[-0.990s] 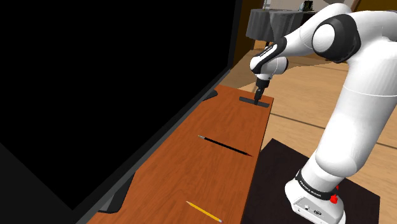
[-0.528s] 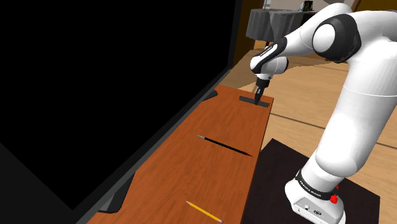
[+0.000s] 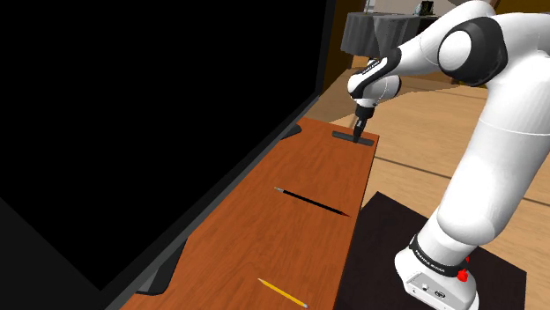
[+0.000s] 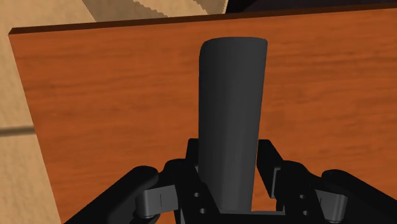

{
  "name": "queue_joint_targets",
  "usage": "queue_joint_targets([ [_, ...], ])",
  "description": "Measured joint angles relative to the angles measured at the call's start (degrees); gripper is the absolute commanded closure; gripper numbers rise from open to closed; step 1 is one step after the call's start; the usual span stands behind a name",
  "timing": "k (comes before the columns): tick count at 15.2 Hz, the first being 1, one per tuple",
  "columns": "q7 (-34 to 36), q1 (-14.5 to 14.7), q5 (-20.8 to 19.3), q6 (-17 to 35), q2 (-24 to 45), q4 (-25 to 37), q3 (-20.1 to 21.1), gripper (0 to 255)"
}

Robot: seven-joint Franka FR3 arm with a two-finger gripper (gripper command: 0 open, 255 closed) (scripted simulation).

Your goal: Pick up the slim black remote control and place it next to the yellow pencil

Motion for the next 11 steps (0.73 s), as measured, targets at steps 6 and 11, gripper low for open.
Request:
queue_joint_targets([
  [6,1.6,0.3,-2.2,-4.2,-2.8,1.9,-0.4,255],
  [11,2.9,0.6,-3.8,-7.8,-5.0,3.7,-0.6,255],
])
